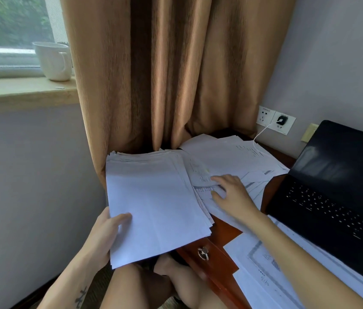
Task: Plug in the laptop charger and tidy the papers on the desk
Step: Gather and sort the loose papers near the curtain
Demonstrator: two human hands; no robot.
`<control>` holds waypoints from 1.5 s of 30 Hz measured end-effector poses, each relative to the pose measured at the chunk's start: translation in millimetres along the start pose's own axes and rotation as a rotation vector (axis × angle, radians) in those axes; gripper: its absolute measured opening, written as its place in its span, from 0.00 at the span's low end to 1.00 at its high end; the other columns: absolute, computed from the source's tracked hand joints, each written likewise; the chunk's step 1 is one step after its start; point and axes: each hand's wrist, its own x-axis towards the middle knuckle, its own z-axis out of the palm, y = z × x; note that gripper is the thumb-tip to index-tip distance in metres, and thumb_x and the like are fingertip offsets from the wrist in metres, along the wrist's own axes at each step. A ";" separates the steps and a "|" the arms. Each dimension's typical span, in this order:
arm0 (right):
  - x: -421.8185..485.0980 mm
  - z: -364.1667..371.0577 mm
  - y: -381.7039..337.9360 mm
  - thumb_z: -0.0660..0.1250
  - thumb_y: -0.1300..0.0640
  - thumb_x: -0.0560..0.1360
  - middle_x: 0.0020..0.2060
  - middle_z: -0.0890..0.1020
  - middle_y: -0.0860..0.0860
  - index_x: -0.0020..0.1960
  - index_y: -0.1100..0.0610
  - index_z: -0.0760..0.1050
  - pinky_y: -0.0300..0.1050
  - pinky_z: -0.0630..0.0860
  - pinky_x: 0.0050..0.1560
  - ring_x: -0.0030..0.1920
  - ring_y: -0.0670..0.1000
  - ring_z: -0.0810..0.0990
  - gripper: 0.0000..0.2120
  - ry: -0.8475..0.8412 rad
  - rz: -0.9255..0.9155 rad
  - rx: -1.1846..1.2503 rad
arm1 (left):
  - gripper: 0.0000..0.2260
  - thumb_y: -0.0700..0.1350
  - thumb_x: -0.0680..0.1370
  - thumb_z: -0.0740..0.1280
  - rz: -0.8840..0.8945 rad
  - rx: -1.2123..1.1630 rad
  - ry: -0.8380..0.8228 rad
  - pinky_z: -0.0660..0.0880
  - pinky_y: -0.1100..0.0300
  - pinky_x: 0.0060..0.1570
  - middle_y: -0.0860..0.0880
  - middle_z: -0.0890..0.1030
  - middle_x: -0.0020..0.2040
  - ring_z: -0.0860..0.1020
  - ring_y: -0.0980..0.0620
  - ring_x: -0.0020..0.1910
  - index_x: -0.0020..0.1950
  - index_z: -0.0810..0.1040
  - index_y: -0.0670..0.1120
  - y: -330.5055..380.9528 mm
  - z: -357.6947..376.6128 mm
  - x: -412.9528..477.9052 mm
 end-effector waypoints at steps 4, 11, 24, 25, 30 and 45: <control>28.2 -6.9 37.5 0.61 0.41 0.82 0.81 0.54 0.50 0.81 0.49 0.58 0.55 0.48 0.77 0.80 0.52 0.47 0.31 -0.149 0.110 -0.148 | 0.11 0.37 0.82 0.66 0.012 -0.008 0.008 0.81 0.40 0.55 0.45 0.87 0.56 0.86 0.39 0.52 0.63 0.77 0.48 -0.3 0.4 3.2; 67.2 -8.8 55.9 0.59 0.28 0.76 0.78 0.64 0.51 0.80 0.51 0.60 0.58 0.59 0.75 0.77 0.56 0.61 0.40 -0.188 0.215 -0.145 | 0.11 0.38 0.82 0.66 0.004 -0.017 0.018 0.81 0.39 0.56 0.45 0.87 0.55 0.86 0.38 0.51 0.63 0.77 0.49 0.0 1.7 4.5; 81.2 -6.1 56.7 0.60 0.62 0.82 0.47 0.84 0.58 0.65 0.59 0.76 0.46 0.73 0.38 0.45 0.59 0.82 0.13 -0.024 -0.023 -0.601 | 0.10 0.38 0.82 0.66 -0.006 -0.031 0.021 0.81 0.38 0.54 0.45 0.87 0.53 0.86 0.37 0.50 0.61 0.78 0.51 -1.4 2.2 4.0; 79.6 -8.8 57.7 0.59 0.62 0.83 0.46 0.84 0.59 0.64 0.60 0.76 0.47 0.72 0.37 0.43 0.60 0.81 0.12 0.010 -0.004 -0.559 | 0.11 0.38 0.82 0.66 -0.005 -0.030 0.019 0.81 0.37 0.54 0.45 0.87 0.54 0.86 0.37 0.50 0.62 0.78 0.51 -1.6 1.7 4.5; 66.4 -23.9 54.5 0.58 0.55 0.85 0.36 0.80 0.59 0.50 0.61 0.74 0.47 0.69 0.33 0.36 0.61 0.78 0.12 0.219 0.054 -0.207 | 0.11 0.38 0.82 0.66 -0.001 -0.032 0.014 0.82 0.40 0.51 0.45 0.87 0.52 0.86 0.37 0.49 0.62 0.78 0.50 -3.1 0.6 6.9; -11.7 -0.5 -87.0 0.66 0.50 0.82 0.48 0.87 0.50 0.67 0.49 0.79 0.42 0.76 0.44 0.43 0.48 0.81 0.15 -0.013 -0.291 0.191 | 0.11 0.40 0.82 0.66 -0.009 -0.063 0.005 0.80 0.35 0.57 0.43 0.86 0.57 0.86 0.37 0.52 0.64 0.76 0.49 -3.3 1.2 5.3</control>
